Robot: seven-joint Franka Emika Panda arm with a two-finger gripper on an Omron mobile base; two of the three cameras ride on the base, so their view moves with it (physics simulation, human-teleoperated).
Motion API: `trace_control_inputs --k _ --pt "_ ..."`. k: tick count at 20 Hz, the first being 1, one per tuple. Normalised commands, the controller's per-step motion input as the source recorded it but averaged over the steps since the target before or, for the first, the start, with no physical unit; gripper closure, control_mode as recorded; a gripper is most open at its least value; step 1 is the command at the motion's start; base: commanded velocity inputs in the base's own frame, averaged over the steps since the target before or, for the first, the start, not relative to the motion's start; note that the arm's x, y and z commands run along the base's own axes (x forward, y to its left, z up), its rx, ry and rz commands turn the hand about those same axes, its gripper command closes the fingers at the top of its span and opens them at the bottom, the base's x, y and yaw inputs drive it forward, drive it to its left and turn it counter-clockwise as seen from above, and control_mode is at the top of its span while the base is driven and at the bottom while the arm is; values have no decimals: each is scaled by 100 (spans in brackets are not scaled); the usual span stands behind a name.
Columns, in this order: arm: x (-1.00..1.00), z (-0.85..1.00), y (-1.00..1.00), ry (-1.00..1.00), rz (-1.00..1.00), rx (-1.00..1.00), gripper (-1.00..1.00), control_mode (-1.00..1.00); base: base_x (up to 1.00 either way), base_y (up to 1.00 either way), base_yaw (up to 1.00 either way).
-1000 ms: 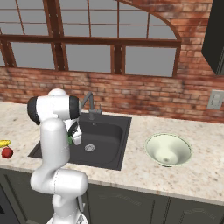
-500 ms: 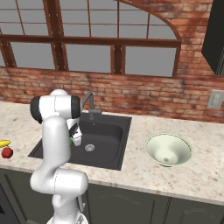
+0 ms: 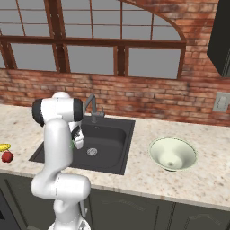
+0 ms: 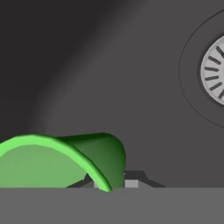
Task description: Remove the bell pepper and corn from the sink. Then move the bowl and cup from the counter to the sink for washing.
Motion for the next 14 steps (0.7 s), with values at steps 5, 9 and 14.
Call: trace_control_inputs --k 5,9,14 --pt "0 -13 0 0 -1 0 -100 -100 0 0 0" --pt "0 -10 0 0 -3 0 -100 -100 0 0 0" --pt "0 -3 0 0 -3 0 -100 -100 0 0 0"
